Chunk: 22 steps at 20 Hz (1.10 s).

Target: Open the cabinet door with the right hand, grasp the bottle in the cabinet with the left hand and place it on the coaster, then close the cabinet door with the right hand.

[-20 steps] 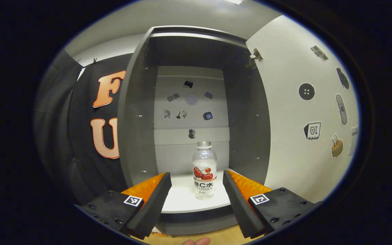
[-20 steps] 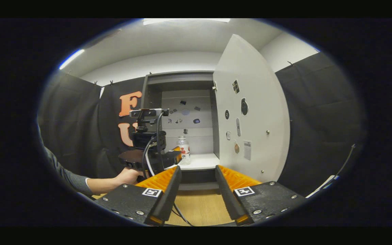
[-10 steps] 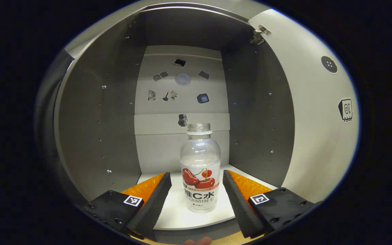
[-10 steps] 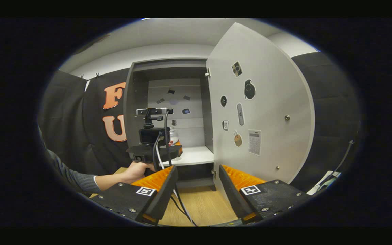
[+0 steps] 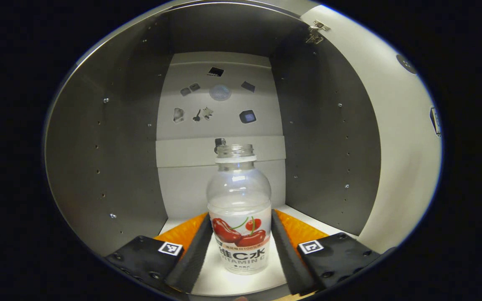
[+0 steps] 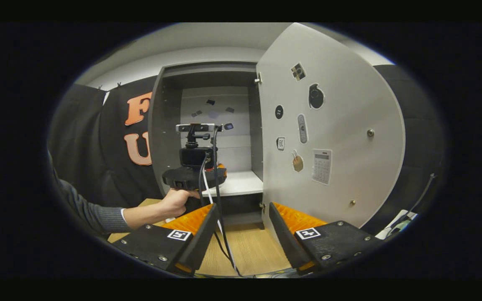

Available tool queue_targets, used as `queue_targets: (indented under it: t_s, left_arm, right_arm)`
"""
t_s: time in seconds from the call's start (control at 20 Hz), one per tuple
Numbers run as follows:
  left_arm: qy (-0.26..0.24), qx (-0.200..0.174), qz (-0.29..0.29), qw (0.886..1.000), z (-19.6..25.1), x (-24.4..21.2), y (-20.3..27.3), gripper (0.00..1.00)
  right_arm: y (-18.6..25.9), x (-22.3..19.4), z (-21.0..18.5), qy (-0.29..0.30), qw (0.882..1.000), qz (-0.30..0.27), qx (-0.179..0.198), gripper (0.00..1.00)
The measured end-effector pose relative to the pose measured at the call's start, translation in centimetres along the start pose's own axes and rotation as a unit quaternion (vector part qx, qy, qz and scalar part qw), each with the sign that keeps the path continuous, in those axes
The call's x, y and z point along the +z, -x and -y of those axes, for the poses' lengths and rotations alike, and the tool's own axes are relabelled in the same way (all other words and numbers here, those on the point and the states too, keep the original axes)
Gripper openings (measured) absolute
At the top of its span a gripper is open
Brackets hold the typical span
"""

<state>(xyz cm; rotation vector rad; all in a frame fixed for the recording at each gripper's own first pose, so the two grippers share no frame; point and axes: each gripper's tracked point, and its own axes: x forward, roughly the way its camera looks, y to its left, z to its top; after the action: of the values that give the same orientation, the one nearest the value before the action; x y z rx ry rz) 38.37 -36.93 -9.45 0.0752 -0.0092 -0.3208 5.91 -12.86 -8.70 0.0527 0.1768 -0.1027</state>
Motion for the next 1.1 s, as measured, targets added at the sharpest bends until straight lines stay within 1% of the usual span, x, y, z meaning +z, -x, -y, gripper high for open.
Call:
queue_targets:
  t_s: [0.15, 0.2, 0.35, 0.55, 0.7, 0.85, 0.9, 0.95, 1.1]
  left_arm:
    - [0.01, 0.006, 0.0, 1.0, -0.6, 0.2, 1.1, 0.84]
    - [0.015, 0.008, 0.002, 1.0, -1.0, 0.3, 1.7, 0.82]
    - [0.014, 0.019, 0.013, 1.0, -2.0, 1.0, 4.5, 0.84]
    - [0.008, 0.031, 0.032, 0.999, -2.8, 1.6, 10.1, 0.83]
    - [-0.002, 0.051, 0.057, 0.997, -3.9, 1.7, 15.1, 0.83]
    - [-0.005, 0.069, 0.076, 0.995, -4.7, 0.9, 20.1, 0.82]
    - [-0.006, 0.073, 0.074, 0.995, -4.9, 0.3, 21.5, 0.83]
    - [-0.006, 0.078, 0.07, 0.994, -5.3, -0.6, 22.9, 0.81]
    - [0.004, 0.093, 0.048, 0.995, -6.2, -3.4, 26.3, 0.82]
  right_arm:
    - [0.2, -0.2, -0.1, 0.001, 1.0, 0.0, 0.012, 0.76]
    - [0.4, -0.2, -0.1, 0.0, 1.0, 0.001, 0.018, 0.76]
    - [1.2, -0.4, 0.0, -0.005, 0.999, 0.001, 0.034, 0.76]
    - [2.8, -0.7, 0.3, -0.012, 0.998, -0.001, 0.054, 0.76]
    - [4.3, -1.1, 0.9, -0.017, 0.998, -0.002, 0.066, 0.76]
    - [6.0, -1.7, 1.3, -0.024, 0.996, -0.005, 0.08, 0.76]
    - [6.3, -2.0, 1.5, -0.026, 0.996, -0.009, 0.083, 0.76]
    - [6.7, -2.4, 1.7, -0.027, 0.996, -0.012, 0.087, 0.76]
    - [7.8, -3.2, 1.8, -0.024, 0.995, -0.021, 0.099, 0.76]
